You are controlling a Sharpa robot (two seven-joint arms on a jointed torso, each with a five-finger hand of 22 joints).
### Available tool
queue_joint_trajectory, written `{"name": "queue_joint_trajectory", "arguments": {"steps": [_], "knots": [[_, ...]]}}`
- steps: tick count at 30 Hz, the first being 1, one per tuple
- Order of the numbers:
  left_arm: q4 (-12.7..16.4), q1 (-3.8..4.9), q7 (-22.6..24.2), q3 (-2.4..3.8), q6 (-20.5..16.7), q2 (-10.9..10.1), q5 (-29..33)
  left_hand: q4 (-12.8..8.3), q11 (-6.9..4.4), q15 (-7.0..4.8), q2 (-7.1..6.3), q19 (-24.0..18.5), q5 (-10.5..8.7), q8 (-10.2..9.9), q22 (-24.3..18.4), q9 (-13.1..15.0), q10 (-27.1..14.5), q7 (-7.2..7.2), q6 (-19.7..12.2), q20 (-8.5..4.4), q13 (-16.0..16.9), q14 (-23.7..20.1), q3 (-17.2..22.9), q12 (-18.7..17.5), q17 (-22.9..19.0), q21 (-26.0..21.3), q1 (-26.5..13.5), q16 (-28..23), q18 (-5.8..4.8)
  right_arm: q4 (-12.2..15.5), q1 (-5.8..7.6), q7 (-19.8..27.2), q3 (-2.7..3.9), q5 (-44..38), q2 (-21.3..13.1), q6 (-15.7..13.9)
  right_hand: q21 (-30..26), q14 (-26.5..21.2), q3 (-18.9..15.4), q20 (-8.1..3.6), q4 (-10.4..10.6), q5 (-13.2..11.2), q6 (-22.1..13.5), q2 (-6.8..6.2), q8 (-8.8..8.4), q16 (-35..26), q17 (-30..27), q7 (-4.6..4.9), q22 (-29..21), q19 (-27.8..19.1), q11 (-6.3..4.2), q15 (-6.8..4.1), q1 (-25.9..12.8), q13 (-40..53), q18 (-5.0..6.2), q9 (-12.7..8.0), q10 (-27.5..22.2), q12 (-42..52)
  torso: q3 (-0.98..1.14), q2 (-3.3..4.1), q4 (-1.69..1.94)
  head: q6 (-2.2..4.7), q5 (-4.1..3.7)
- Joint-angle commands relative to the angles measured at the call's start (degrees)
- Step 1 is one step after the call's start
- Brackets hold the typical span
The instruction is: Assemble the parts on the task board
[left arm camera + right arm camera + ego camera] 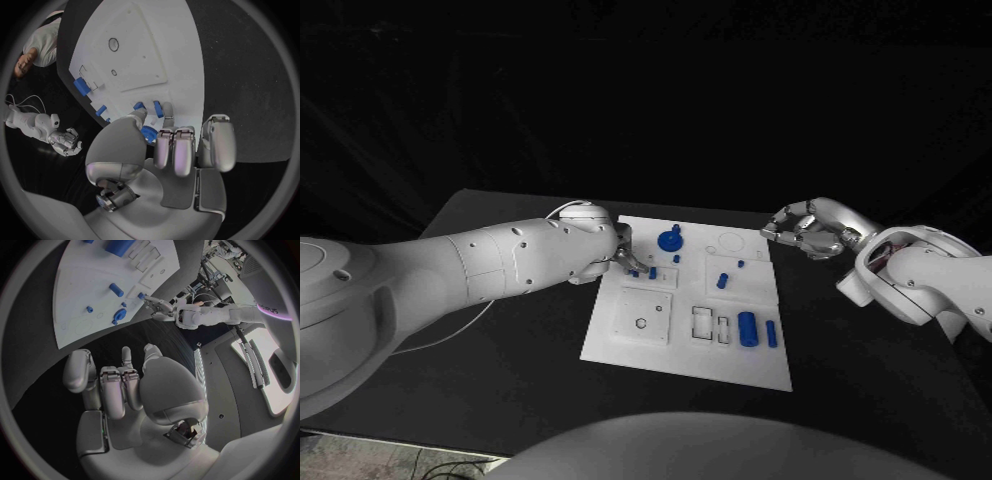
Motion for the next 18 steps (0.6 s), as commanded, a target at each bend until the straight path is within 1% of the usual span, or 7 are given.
{"name": "queue_joint_trajectory", "arguments": {"steps": [1,5,9,10,14,18], "knots": [[0.2,-0.24,0.6,-0.12,-0.5,-0.3,0.5,0.1,0.47,0.42,0.28,0.0,0.23,0.1,11.7,-1.1,6.0,-0.05,0.0,0.39,15.1,5.8,0.5,-0.2,15.1,-0.2,-0.1,0.1,1.03,0.0,-0.04,0.2,0.0,-0.2,0.0,0.4,-0.2,5.9,0.2,0.11,-0.3,0.3,-0.1,0.19,-0.22,0.2,15.1,-0.01,8.4,-0.2,-0.19,0.2,0.6,14.9,1.11,-0.1,6.2,-0.3,0.0,-0.06,0.0,0.0,-0.04],[0.6,-0.2,1.0,-0.09,-1.3,-0.7,0.5,0.1,0.5,0.45,0.53,0.0,0.82,0.1,11.7,-1.3,6.0,-0.04,0.1,0.43,15.1,5.8,0.5,-0.2,15.1,-0.2,-1.3,0.1,1.03,0.0,-0.05,0.2,0.0,-0.2,0.0,0.4,-0.2,5.9,0.2,0.11,-0.3,0.3,-0.1,0.2,-0.21,0.2,15.1,-0.02,8.4,-0.2,-0.19,0.2,0.6,14.9,1.11,-0.1,6.2,-0.3,0.01,-0.04,0.01,0.0,-0.04],[1.1,-0.1,1.7,-0.05,-2.2,-1.3,0.9,0.0,0.46,0.44,0.96,-0.1,3.14,0.2,11.7,-1.4,6.0,-0.13,0.4,0.45,15.1,5.8,1.2,-0.2,15.1,-0.3,-2.4,0.1,1.04,0.0,-0.06,0.2,0.0,-0.2,0.0,0.3,-0.2,5.9,0.2,0.11,-0.3,0.3,-0.1,0.2,-0.21,0.2,15.1,-0.02,8.4,-0.2,-0.19,0.2,0.6,14.9,1.11,-0.1,6.2,-0.3,0.02,-0.04,0.0,0.0,-0.04],[1.1,-0.07,1.8,-0.04,-2.4,-1.4,1.1,0.0,0.44,0.43,1.04,-0.1,3.38,0.2,11.7,-1.5,6.0,-0.17,0.4,0.44,15.1,5.8,1.5,-0.2,15.1,-0.3,-2.4,0.1,1.05,0.0,-0.06,0.2,0.0,-0.2,0.0,0.3,-0.2,5.9,0.2,0.11,-0.3,0.3,-0.1,0.2,-0.21,0.2,15.1,-0.02,8.4,-0.2,-0.19,0.2,0.6,14.9,1.11,-0.1,6.2,-0.3,0.01,-0.03,0.01,0.0,-0.05],[1.4,0.13,2.8,0.07,-3.1,-1.8,2.9,0.0,0.38,0.4,0.74,-0.2,2.55,0.1,11.7,-1.6,6.0,-0.22,0.4,0.41,15.1,5.8,2.7,-0.2,15.1,-0.4,-2.3,0.1,1.08,-0.1,-0.08,0.1,0.0,-0.2,0.0,0.3,-0.1,5.9,0.2,0.11,-0.3,0.3,0.0,0.23,-0.21,0.2,15.1,-0.01,8.4,-0.1,-0.18,0.2,0.6,14.9,1.09,-0.1,6.2,-0.3,-0.01,-0.02,0.01,0.0,-0.12],[1.7,0.42,3.0,0.48,-3.0,-2.0,4.1,0.0,0.4,0.4,-0.02,-0.1,2.16,0.1,11.7,-1.7,6.0,-0.16,0.3,0.41,15.1,5.8,3.1,-0.2,15.1,-0.4,-2.6,0.1,1.06,-0.1,-0.09,0.1,0.0,-0.2,0.0,0.3,-0.1,5.9,0.2,0.11,-0.3,0.3,0.0,0.23,-0.21,0.2,15.1,-0.01,8.4,-0.1,-0.18,0.2,0.6,14.9,1.09,-0.1,6.2,-0.3,-0.02,-0.02,0.02,0.0,-0.12]]}}
